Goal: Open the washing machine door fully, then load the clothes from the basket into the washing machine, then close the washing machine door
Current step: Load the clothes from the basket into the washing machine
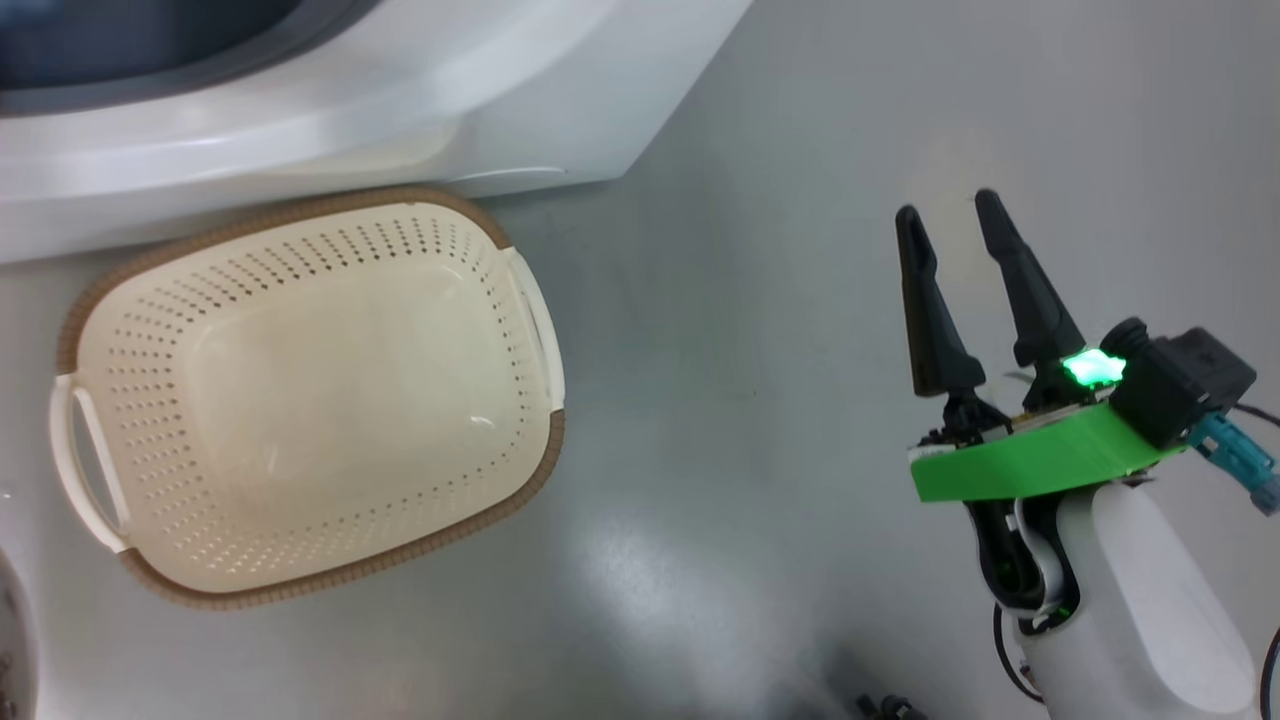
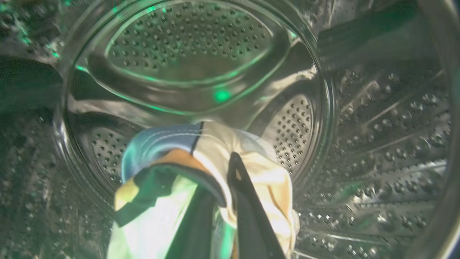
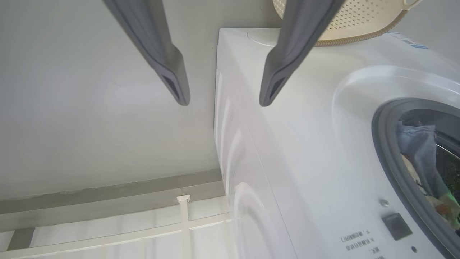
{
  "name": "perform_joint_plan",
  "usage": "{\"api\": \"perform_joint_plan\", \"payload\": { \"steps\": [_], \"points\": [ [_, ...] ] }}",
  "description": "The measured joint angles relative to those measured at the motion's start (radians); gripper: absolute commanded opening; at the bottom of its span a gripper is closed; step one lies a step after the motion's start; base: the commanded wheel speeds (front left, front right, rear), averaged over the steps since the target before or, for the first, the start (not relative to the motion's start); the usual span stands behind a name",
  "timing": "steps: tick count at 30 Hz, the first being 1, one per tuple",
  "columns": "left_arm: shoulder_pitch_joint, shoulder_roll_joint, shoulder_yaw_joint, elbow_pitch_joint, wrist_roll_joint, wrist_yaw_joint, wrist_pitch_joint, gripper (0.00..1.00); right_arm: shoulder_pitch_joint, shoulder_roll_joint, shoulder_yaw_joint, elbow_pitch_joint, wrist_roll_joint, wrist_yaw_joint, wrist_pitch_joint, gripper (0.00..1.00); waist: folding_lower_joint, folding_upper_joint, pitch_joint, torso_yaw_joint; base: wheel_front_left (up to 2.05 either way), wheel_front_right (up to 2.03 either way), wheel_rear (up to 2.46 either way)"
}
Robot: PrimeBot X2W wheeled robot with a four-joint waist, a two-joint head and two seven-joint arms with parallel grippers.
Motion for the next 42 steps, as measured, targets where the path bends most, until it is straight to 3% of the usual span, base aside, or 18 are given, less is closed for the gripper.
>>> {"api": "perform_joint_plan", "payload": {
  "steps": [4, 5, 6, 7, 11, 20, 27, 42],
  "points": [
    [0.002, -0.003, 0.069, -0.056, 0.025, 0.0, -0.001, 0.0, -0.026, 0.0, 0.005, -0.005, 0.002, 0.0, 0.0, 1.0, 0.0, 0.0, 0.016, -0.008, 0.0, 0.0, 0.0],
    [0.007, -0.005, 0.07, -0.048, 0.035, 0.0, -0.001, 0.16, -0.028, 0.0, 0.005, -0.005, 0.002, 0.0, 0.0, 1.0, 0.0, 0.0, 0.019, -0.009, 0.0, 0.0, 0.0],
    [0.017, -0.009, 0.067, -0.029, 0.045, 0.0, -0.001, 0.67, -0.028, 0.0, 0.006, -0.005, 0.002, 0.0, 0.0, 1.0, 0.0, 0.0, 0.021, -0.009, 0.0, 0.0, 0.0],
    [0.028, -0.017, 0.059, 0.008, 0.055, 0.0, -0.001, 1.0, -0.028, 0.0, 0.007, -0.004, 0.002, 0.0, 0.0, 1.0, 0.0, 0.0, 0.02, -0.009, 0.0, 0.0, 0.0],
    [0.062, -0.025, 0.01, 0.123, 0.074, 0.0, 0.0, 1.0, -0.028, 0.0, 0.014, -0.003, 0.002, 0.0, 0.0, 1.0, 0.0, 0.0, 0.016, -0.007, 0.0, 0.0, 0.0],
    [0.057, -0.022, -0.037, 0.219, 0.061, 0.0, 0.0, 1.0, -0.028, 0.0, 0.013, -0.002, 0.002, 0.0, 0.0, 1.0, 0.0, 0.0, 0.0, 0.001, 0.0, 0.0, 0.0],
    [0.07, -0.035, -0.018, 0.194, 0.045, 0.0, 0.0, 1.0, -0.028, 0.0, -0.003, 0.002, -0.002, 0.0, 0.0, 1.0, 0.0, 0.0, -0.026, 0.016, 0.0, 0.0, 0.0],
    [0.292, -0.12, 0.064, 0.028, 0.049, 0.0, 0.0, 1.0, -0.026, 0.0, -0.019, 0.016, -0.039, 0.0, 0.0, 1.0, 0.0, 0.0, -0.105, 0.059, 0.0, 0.0, 0.0]
  ]
}}
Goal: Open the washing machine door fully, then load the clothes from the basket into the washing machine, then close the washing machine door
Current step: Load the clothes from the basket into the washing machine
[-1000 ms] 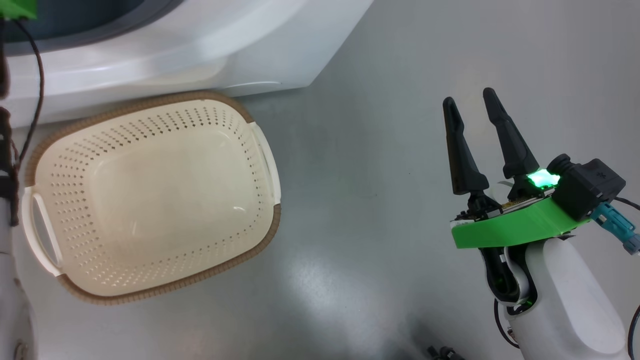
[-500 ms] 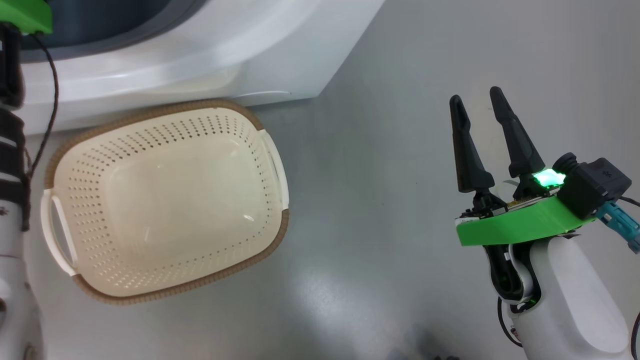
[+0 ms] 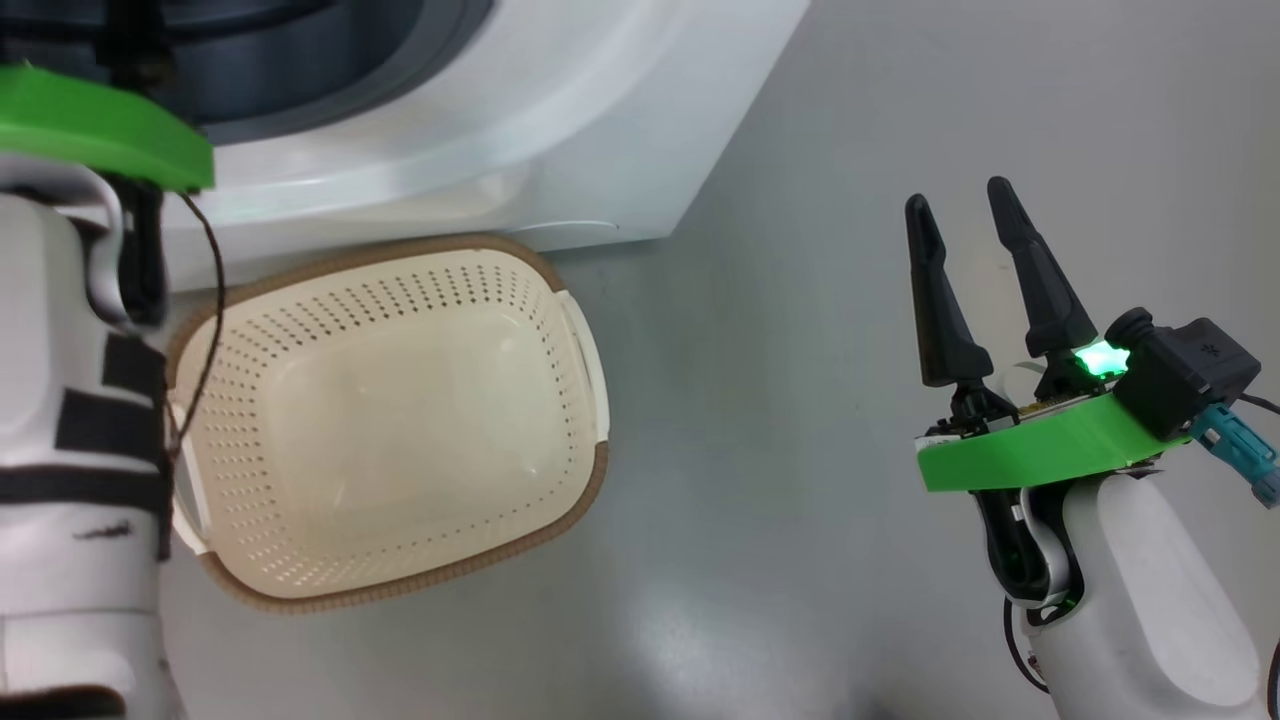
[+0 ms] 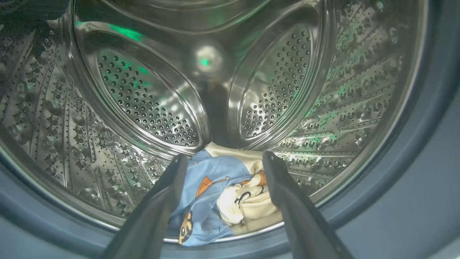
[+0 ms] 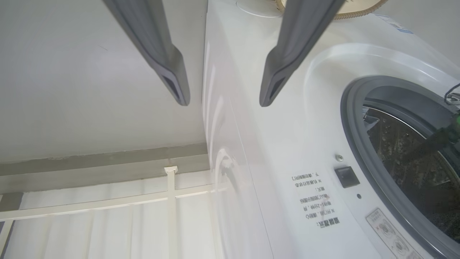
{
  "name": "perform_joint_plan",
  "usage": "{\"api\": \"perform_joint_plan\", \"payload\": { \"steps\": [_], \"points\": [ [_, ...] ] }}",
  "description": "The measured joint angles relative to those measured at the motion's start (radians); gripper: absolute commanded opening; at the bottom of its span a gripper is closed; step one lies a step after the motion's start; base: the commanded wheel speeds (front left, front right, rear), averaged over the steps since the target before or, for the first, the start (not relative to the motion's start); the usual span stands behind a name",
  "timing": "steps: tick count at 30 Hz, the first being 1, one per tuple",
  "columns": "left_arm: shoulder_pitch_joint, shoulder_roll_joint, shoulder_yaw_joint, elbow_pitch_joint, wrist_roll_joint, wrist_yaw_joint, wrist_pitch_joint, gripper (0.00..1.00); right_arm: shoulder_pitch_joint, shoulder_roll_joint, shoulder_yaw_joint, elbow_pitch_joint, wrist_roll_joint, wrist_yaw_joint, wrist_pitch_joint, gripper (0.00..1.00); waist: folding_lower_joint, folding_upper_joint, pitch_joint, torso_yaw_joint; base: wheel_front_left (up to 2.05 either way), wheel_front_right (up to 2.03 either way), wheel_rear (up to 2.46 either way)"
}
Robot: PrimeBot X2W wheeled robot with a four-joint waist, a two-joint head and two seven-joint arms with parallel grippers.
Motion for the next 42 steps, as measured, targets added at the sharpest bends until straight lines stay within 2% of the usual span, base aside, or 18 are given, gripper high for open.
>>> {"api": "perform_joint_plan", "payload": {
  "steps": [9, 32, 42],
  "points": [
    [0.166, -0.062, 0.05, -0.108, 0.007, 0.0, 0.0, 1.0, 0.034, 0.0, -0.019, 0.014, -0.033, 0.0, 0.0, 1.0, -0.0001, 0.0, -0.062, 0.035, 0.0, 0.0, 0.0],
    [0.56, -0.119, 0.064, -0.28, 0.044, 0.0, 0.001, 1.0, 0.2, -0.046, -0.041, 0.04, -0.03, 0.0, 0.0, 1.0, -0.0002, 0.0, -0.28, 0.113, 0.0, 0.0, 0.0],
    [0.706, -0.119, 0.066, -0.334, 0.06, 0.0, 0.001, 1.0, 0.288, -0.056, -0.063, 0.039, -0.026, 0.0, 0.0, 1.0, 0.0, 0.0, -0.368, 0.152, 0.0, 0.0, 0.0]
  ]
}}
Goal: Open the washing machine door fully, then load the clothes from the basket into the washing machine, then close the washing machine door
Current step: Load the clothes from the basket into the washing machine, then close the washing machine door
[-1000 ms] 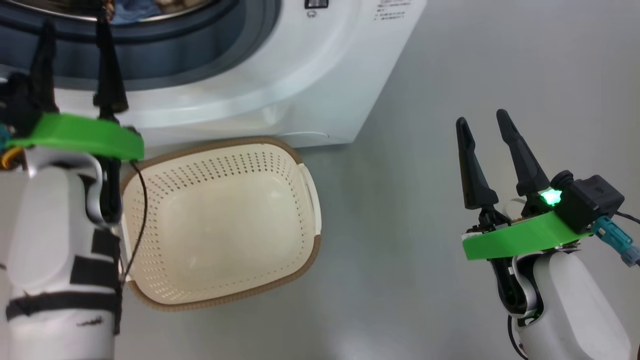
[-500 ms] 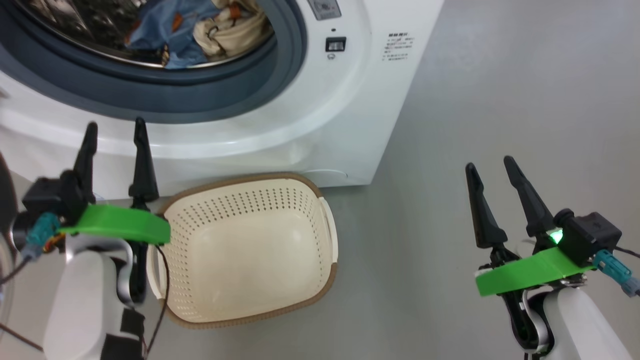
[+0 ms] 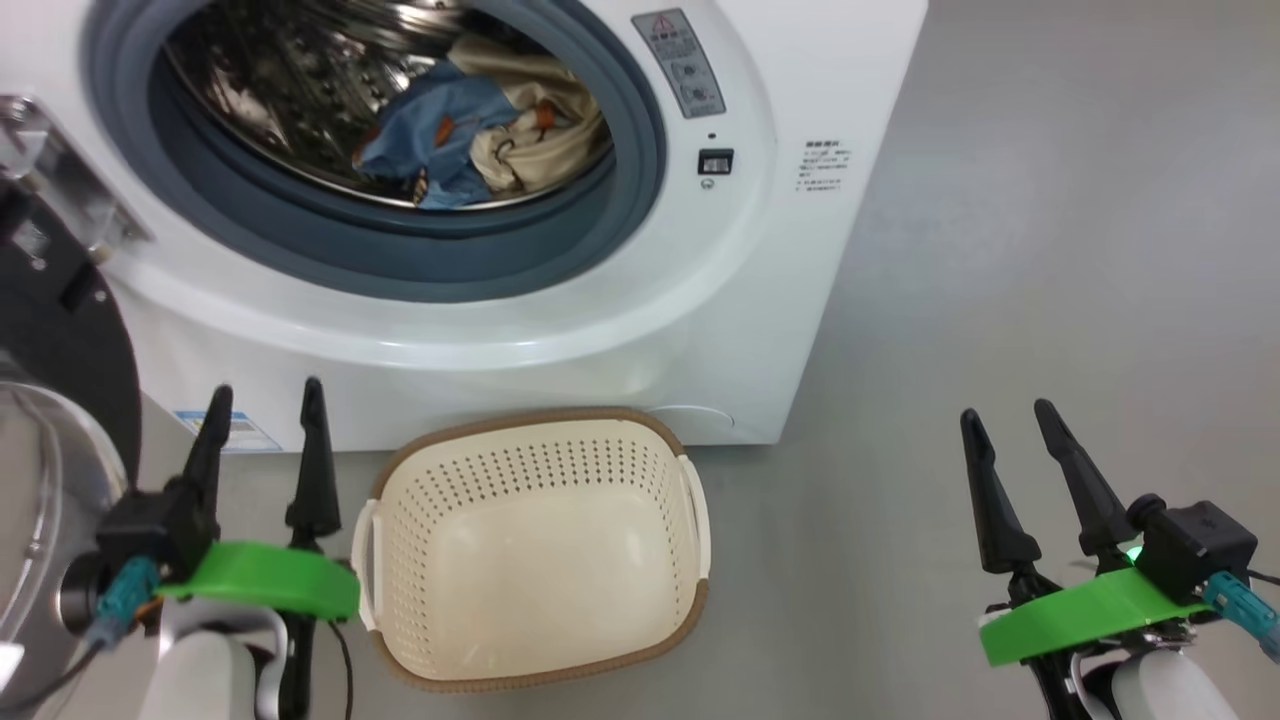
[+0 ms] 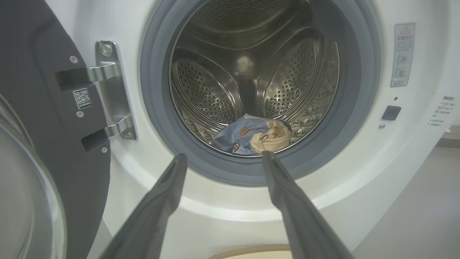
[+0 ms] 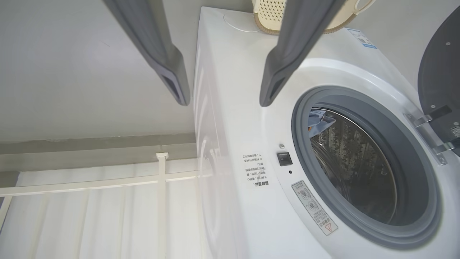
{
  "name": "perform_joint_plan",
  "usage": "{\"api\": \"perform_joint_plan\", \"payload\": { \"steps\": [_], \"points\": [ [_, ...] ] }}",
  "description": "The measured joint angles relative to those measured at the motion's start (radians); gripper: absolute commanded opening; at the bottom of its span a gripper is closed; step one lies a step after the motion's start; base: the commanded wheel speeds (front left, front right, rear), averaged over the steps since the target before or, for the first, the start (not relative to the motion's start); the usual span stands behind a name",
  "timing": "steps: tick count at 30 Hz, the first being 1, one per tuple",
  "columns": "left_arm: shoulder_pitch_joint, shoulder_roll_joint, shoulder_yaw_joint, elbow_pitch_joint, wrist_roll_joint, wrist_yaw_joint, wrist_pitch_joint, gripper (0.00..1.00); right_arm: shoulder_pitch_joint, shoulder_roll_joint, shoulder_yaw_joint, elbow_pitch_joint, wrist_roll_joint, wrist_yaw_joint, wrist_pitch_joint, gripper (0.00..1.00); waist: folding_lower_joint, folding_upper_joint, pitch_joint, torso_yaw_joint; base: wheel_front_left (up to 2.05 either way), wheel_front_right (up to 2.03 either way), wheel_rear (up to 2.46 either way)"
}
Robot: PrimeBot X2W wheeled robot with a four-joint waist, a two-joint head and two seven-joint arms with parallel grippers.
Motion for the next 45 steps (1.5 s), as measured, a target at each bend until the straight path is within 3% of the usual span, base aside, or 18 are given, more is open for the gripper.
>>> {"api": "perform_joint_plan", "payload": {
  "steps": [23, 45],
  "points": [
    [0.298, 0.025, 0.078, -0.164, -0.002, 0.0, 0.0, 1.0, 0.084, -0.013, -0.034, -0.007, 0.004, 0.0, 0.0, 1.0, 0.0, 0.0, -0.101, 0.032, 0.0, 0.0, 0.0],
    [0.314, 0.022, 0.086, -0.198, -0.002, 0.0, 0.0, 1.0, 0.085, -0.016, -0.053, -0.012, 0.004, 0.0, 0.0, 1.0, 0.0001, 0.0, -0.084, 0.034, -0.1, 0.1, 0.0]
  ]
}}
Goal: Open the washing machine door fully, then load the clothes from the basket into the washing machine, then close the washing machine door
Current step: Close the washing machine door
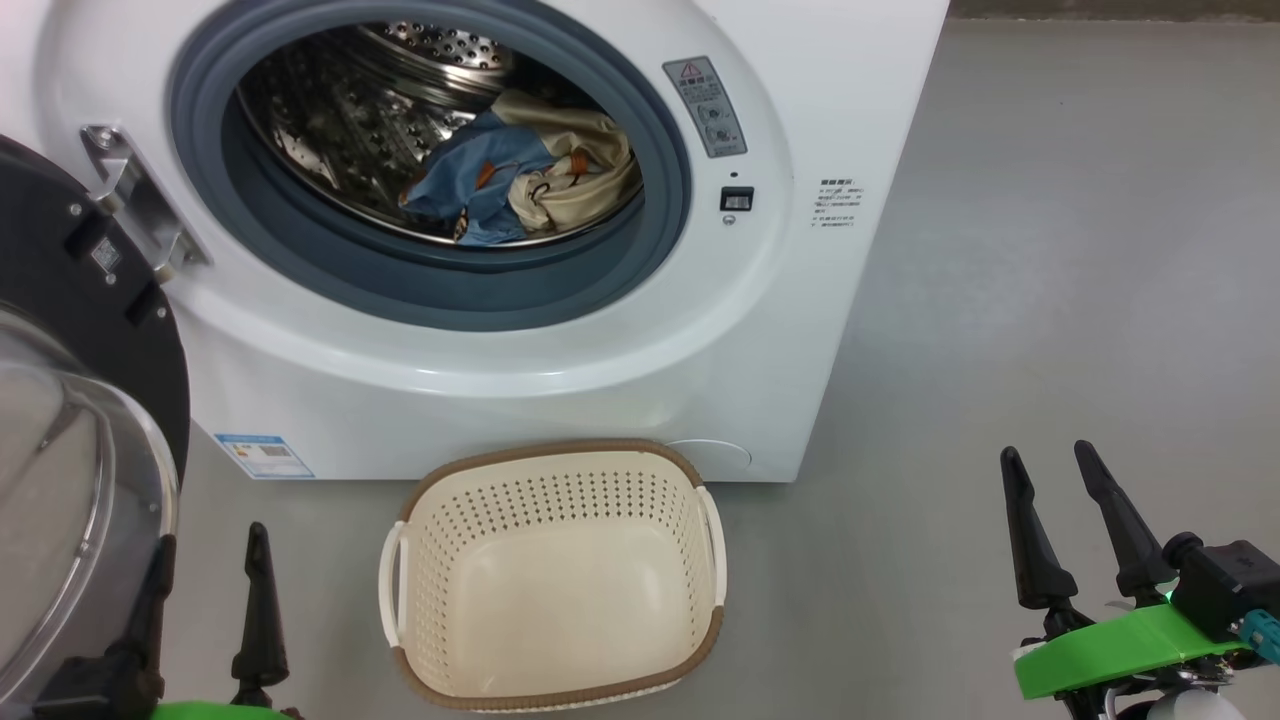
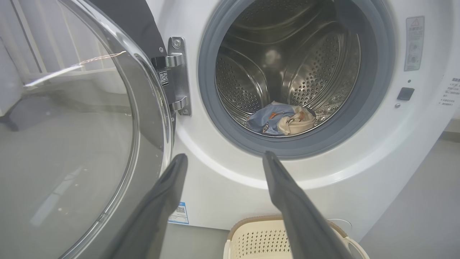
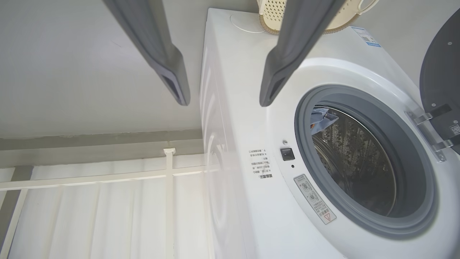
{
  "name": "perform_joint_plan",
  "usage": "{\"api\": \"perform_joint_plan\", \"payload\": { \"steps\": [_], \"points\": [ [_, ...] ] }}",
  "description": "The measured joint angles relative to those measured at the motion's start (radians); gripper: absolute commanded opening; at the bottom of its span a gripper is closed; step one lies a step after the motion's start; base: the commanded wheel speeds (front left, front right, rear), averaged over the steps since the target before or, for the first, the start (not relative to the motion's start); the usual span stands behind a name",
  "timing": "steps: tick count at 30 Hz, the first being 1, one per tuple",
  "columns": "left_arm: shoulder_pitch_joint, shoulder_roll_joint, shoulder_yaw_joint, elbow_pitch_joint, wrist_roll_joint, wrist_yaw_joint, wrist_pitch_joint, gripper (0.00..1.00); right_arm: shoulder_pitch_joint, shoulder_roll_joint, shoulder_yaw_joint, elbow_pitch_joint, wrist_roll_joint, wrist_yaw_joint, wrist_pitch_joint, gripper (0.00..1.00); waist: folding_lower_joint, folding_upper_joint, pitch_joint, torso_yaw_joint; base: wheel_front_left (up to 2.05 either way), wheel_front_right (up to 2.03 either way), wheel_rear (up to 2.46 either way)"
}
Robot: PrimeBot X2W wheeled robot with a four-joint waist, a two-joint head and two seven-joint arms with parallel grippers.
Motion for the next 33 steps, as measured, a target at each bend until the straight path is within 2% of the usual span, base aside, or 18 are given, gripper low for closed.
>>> {"api": "perform_joint_plan", "payload": {
  "steps": [13, 24, 33],
  "points": [
    [0.0, -0.001, -0.001, 0.0, 0.0, 0.0, 0.0, 1.0, 0.0, 0.0, -0.002, -0.002, 0.0, 0.0, 0.0, 1.0, -0.0001, 0.0, 0.008, 0.004, -0.87, 0.87, 0.0],
    [0.0, -0.001, -0.002, 0.0, 0.0, 0.0, 0.0, 1.0, 0.0, -0.002, 0.0, -0.002, 0.0, 0.0, 0.0, 1.0, -0.0001, 0.0, -0.001, 0.019, -0.09, 0.09, 0.0],
    [0.002, -0.012, -0.001, -0.006, -0.002, 0.0, 0.0, 1.0, 0.0, -0.007, 0.006, -0.002, 0.0, 0.0, 0.0, 1.0, -0.0001, 0.0, -0.014, 0.058, 0.0, 0.0, 0.0]
  ]
}}
